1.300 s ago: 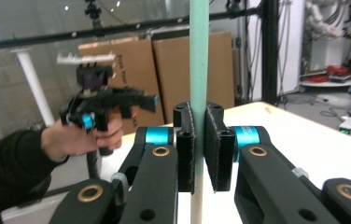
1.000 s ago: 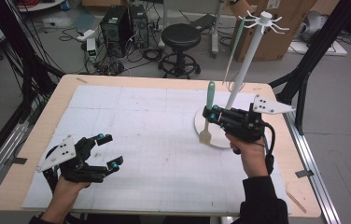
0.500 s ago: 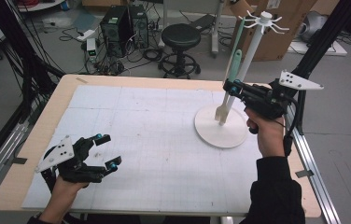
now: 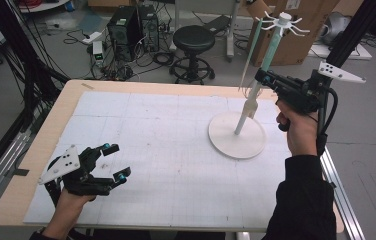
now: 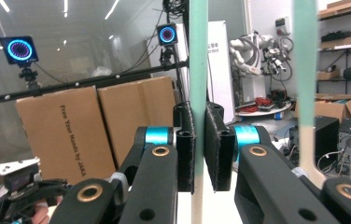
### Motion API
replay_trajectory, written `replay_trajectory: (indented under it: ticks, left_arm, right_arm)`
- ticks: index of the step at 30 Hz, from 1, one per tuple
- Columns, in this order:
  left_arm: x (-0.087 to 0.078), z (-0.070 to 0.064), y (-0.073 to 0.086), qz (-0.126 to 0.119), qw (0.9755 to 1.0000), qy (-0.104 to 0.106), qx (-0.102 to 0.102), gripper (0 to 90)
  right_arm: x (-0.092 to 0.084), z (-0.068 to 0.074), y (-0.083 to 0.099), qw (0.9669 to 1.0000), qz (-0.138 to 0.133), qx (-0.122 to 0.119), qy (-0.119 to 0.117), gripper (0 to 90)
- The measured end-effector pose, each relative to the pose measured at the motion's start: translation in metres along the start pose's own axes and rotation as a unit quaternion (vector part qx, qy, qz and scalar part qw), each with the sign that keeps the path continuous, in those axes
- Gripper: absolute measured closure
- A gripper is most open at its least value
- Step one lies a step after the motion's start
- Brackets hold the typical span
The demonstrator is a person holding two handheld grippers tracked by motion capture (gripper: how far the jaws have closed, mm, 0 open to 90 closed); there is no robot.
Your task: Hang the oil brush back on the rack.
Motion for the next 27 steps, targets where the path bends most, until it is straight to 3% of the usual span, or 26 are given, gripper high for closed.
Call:
replay_trajectory:
  ticks: [12, 23, 27]
  left_arm:
    - [0.002, -0.002, 0.001, 0.004, 1.0000, 0.008, -0.001, 18.6]
    - [0.002, -0.002, 0.000, 0.002, 1.0000, 0.009, -0.001, 18.6]
    - [0.000, -0.001, 0.001, 0.005, 1.0000, 0.006, 0.001, 18.5]
  right_arm:
    - [-0.004, -0.018, -0.002, 0.9996, -0.008, 0.021, 0.016, 83.6]
    - [-0.002, -0.029, 0.000, 0.9992, -0.008, 0.023, 0.030, 82.9]
    - [-0.002, -0.027, 0.004, 0.9990, 0.009, 0.009, 0.043, 69.9]
Point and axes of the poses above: each handheld gripper's, and its own axes: x roughly forward along the jaws, y roughly out of its underside, z roughly to its left, the point moved 10 cm from there along x, roughly forward along the jaws, and after that the axes turned 5 degrees about x, right-handed, at the moved point
